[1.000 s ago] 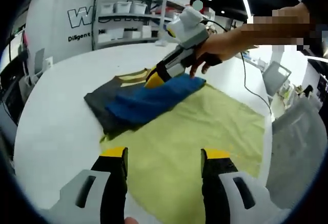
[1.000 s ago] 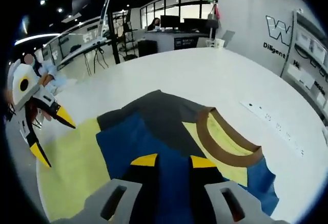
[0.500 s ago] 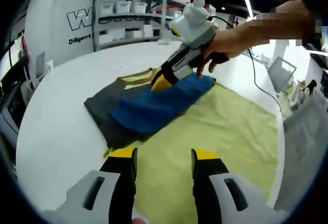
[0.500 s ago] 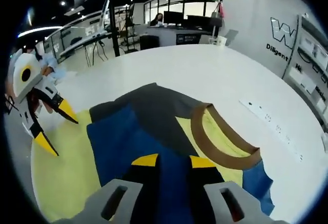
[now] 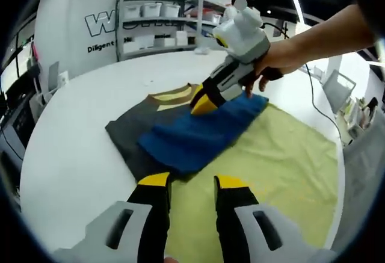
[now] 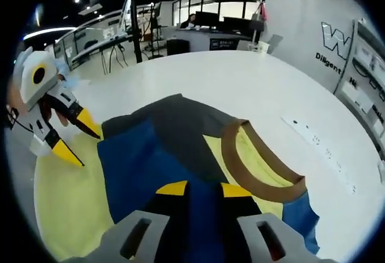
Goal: Fold the garment on the visible template until the final outline fits inside the template.
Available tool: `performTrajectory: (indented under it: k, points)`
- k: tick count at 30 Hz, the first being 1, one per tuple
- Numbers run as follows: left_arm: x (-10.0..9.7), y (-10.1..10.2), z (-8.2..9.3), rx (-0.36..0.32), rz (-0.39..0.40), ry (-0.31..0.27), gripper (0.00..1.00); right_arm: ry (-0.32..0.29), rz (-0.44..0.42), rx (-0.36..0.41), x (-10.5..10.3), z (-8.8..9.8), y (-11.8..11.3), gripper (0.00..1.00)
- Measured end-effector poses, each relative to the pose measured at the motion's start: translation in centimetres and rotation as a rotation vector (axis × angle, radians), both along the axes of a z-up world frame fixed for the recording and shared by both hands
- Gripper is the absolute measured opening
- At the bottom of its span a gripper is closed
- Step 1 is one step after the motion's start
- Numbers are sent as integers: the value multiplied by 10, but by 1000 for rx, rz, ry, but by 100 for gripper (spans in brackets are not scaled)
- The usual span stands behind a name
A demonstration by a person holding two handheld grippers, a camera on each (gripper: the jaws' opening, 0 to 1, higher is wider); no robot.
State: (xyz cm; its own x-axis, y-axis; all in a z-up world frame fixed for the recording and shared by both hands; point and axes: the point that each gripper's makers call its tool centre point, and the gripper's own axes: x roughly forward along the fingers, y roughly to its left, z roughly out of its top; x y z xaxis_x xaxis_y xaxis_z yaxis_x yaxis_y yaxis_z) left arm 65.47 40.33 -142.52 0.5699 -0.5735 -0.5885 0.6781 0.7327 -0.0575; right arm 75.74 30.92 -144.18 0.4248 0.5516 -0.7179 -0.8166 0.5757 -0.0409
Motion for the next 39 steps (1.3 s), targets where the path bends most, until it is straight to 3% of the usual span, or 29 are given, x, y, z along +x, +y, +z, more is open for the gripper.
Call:
performTrajectory:
  k: [7,14,19,26,32,35,39]
  points:
    - [5,-3,-6,-22,14,45,12,9,28,-4,1,-2,4,8]
    - [10,-1,-9,-28,39,54,7,29,63,-19,-1,-4,6,0]
    - [12,-2,-10,-28,46,62,5,20,82,-40,-1,-4,6,0]
    - [15,-1,-6,-33,48,56,0,-30,115,-74,0,2,7,0]
    - [16,3,-3,-42,62,58,0,-88,73,-45,15,19,6,0]
    - [16,3,-1,-39,60,50,0,-55,48,-11,17,21,8,0]
    - [15,3,-3,-38,59,58,0,-2,83,2,7,11,12,0]
